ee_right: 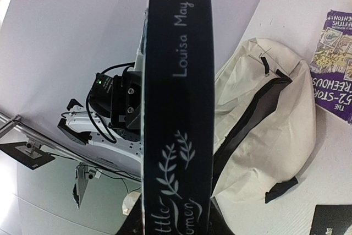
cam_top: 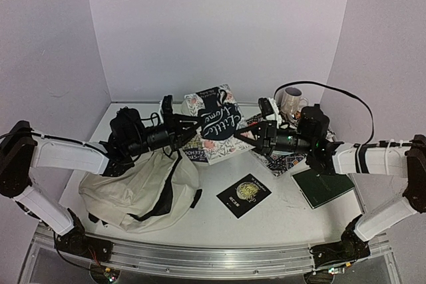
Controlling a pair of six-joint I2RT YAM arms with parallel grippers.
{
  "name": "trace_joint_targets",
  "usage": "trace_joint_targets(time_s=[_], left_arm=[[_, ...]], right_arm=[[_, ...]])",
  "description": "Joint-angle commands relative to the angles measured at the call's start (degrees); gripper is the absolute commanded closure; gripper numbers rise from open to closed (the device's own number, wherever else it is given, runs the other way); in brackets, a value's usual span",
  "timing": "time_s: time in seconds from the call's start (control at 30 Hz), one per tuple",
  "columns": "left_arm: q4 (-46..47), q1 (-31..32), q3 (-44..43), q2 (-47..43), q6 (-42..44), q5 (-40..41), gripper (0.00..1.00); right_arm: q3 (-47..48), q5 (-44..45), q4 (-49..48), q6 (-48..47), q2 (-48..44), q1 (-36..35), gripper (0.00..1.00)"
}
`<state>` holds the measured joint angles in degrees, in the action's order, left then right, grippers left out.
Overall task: Pack the student bag
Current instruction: Pass from the right arm to the left, then pass from the left arm to the right
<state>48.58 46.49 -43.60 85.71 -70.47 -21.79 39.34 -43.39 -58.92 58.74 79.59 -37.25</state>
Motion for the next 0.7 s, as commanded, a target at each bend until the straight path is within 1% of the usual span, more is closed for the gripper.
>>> trace_joint_targets(time_s=[0.0, 0.07, 0.1, 0.17, 0.3, 0.47, 0.6, 0.67], left_arm=[[4.56, -0.04, 2.14, -4.84, -2.95, 6.55, 1.00], [5.80, 0.58, 3.22, -5.82, -3.48, 9.11, 1.00], [6.78, 1.14, 3.68, -6.31, -3.71, 10.22, 1.00], [8.67, 2.11, 4.51, -6.80, -4.15, 12.97, 1.00], [13.11, 3.58, 5.42, -6.53, -5.00, 16.85, 1.00], [19.23, 4.63, 6.24, -4.96, -6.33, 20.83, 1.00], [21.99, 5.43, 5.94, -3.88, -6.37, 23.47, 1.00], [22.73, 5.93, 5.52, -3.16, -6.31, 23.72, 1.00]], right_arm=[[0.38, 8.48, -10.69, -1.48, -2.57, -2.70, 0.61], [-0.43, 11.64, -11.83, -0.97, -2.50, -3.91, 0.50], [-0.80, 12.95, -13.11, -0.62, -2.36, -4.77, 0.46], [-1.43, 15.24, -15.72, 0.31, -1.59, -6.11, 0.42], [-1.71, 18.33, -21.45, 2.19, 0.82, -9.32, 0.38], [-1.72, 21.71, -25.28, 2.90, 3.51, -12.50, 0.32], [-2.03, 23.19, -29.09, 3.86, 5.18, -13.72, 0.32], [-2.46, 23.77, -31.84, 4.10, 5.81, -13.81, 0.34]])
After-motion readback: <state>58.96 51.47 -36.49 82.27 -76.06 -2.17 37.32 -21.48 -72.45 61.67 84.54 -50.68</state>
